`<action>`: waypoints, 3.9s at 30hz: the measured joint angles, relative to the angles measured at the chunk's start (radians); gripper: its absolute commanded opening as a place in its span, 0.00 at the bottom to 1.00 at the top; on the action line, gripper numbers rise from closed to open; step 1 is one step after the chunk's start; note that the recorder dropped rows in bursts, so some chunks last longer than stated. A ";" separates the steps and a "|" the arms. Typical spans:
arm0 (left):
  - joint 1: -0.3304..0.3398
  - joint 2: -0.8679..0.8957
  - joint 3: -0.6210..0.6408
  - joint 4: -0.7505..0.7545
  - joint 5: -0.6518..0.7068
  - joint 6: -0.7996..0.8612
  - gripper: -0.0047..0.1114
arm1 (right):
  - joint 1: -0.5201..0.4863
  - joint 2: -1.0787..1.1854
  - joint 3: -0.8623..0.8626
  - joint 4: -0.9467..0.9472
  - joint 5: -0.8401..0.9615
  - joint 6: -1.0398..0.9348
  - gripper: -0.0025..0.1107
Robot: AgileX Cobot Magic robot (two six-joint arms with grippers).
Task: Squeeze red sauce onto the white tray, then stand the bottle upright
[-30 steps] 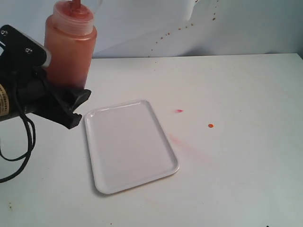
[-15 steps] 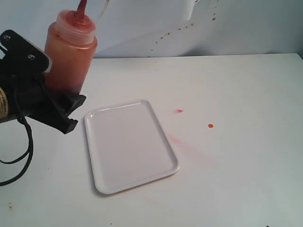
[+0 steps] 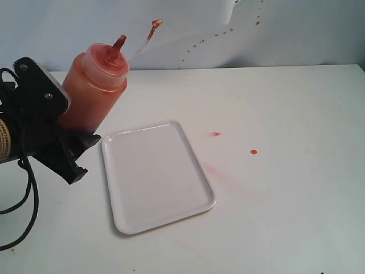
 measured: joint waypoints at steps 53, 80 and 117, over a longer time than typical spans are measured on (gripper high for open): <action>0.000 0.002 0.000 0.004 0.032 0.104 0.04 | 0.000 0.000 0.000 0.244 -0.228 0.000 0.02; 0.006 0.004 -0.169 0.505 0.315 0.264 0.04 | 0.000 0.575 -0.609 1.151 0.299 -1.037 0.02; 0.006 0.156 -0.195 0.752 0.605 0.388 0.04 | 0.000 1.341 -0.977 1.529 0.639 -1.606 0.02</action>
